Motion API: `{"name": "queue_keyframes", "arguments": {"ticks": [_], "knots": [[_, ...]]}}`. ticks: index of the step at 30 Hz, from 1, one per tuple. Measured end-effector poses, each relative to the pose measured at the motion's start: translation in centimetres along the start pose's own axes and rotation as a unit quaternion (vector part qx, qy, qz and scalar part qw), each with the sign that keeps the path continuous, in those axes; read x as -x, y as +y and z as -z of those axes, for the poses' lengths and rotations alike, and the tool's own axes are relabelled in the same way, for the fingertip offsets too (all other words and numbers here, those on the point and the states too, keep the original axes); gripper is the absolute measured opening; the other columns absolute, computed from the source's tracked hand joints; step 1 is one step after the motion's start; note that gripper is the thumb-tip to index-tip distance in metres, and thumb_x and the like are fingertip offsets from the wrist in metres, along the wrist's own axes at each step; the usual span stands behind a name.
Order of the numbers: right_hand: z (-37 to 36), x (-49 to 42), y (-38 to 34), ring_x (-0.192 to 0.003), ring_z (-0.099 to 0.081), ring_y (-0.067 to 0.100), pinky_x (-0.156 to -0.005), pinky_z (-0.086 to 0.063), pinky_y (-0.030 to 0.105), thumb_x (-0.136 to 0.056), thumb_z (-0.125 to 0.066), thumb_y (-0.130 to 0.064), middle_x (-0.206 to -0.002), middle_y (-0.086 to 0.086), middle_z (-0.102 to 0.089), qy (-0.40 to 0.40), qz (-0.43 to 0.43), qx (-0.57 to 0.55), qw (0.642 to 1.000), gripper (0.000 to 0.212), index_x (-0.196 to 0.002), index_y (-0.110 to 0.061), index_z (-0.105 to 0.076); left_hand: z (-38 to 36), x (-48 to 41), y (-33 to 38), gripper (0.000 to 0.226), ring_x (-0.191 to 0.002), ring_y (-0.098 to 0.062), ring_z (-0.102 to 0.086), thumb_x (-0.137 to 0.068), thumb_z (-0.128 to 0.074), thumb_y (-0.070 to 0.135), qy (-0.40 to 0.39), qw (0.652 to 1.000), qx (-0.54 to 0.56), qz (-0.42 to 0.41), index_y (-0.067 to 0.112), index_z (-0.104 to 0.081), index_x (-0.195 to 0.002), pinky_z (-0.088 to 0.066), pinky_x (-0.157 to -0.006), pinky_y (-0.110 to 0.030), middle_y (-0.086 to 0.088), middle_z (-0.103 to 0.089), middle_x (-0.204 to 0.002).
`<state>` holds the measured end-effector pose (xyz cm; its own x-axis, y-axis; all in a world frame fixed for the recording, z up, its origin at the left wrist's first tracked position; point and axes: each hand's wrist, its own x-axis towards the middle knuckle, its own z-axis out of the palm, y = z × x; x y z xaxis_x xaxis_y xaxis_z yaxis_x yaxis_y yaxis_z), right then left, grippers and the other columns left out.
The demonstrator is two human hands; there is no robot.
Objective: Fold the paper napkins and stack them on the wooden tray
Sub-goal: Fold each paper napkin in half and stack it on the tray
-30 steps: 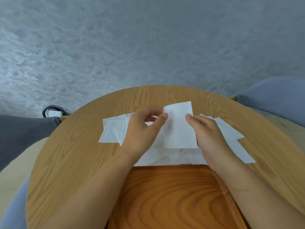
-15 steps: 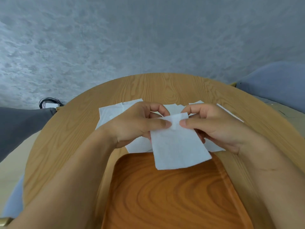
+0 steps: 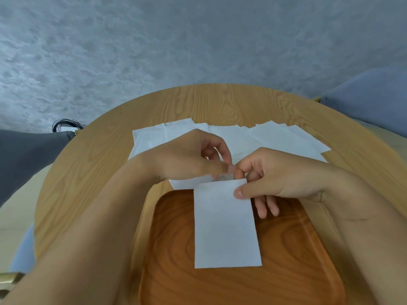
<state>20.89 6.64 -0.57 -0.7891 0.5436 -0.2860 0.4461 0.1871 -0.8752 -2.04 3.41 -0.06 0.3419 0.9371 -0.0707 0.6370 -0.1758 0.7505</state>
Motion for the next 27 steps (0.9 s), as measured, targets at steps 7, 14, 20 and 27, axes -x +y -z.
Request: {"name": "queue_keyframes", "arguments": {"ticks": [7, 14, 20, 27], "knots": [[1.2, 0.2, 0.1, -0.044, -0.056, 0.007, -0.043, -0.044, 0.021, -0.084, -0.078, -0.050, -0.067, 0.003, -0.075, 0.109, 0.029, 0.092, 0.989, 0.025, -0.092, -0.027, -0.076, -0.2, -1.3, -2.2, 0.014, -0.070, -0.001, -0.062, -0.086, -0.083, 0.030, 0.214, 0.975, -0.063, -0.027, 0.026, -0.074, -0.096, -0.050, -0.065, -0.014, 0.013, -0.072, -0.086], [1.5, -2.5, 3.4, -0.107, -0.060, 0.000, -0.092, -0.048, 0.023, -0.080, -0.086, -0.041, -0.115, -0.019, -0.067, 0.324, 0.060, 0.201, 0.922, 0.036, -0.113, -0.035, -0.073, -1.1, -1.8, -2.9, 0.057, -0.137, -0.013, -0.045, -0.080, -0.085, 0.049, 0.141, 0.973, -0.176, 0.041, 0.037, -0.063, -0.131, -0.038, -0.115, -0.037, 0.012, -0.052, -0.149], [1.2, -3.4, 3.9, -0.118, -0.057, 0.004, -0.103, -0.044, 0.026, -0.083, -0.086, -0.034, -0.123, -0.015, -0.066, 0.331, 0.056, 0.211, 0.918, 0.040, -0.120, -0.028, -0.073, -0.9, -1.9, -3.7, 0.060, -0.133, -0.019, -0.054, -0.085, -0.080, 0.048, 0.178, 0.960, -0.188, 0.104, 0.030, -0.060, -0.139, -0.045, -0.112, -0.042, 0.005, -0.059, -0.144], [1.2, -3.5, 4.1, -0.103, -0.060, -0.002, -0.084, -0.043, 0.013, -0.086, -0.083, -0.029, -0.108, -0.018, -0.068, 0.424, 0.104, 0.169, 0.884, 0.021, -0.106, -0.028, -0.076, -0.9, -2.3, -3.7, 0.024, -0.111, -0.015, -0.069, -0.099, -0.064, 0.038, 0.270, 0.947, -0.153, 0.077, 0.027, -0.080, -0.114, -0.056, -0.095, -0.037, 0.008, -0.077, -0.120]]}}
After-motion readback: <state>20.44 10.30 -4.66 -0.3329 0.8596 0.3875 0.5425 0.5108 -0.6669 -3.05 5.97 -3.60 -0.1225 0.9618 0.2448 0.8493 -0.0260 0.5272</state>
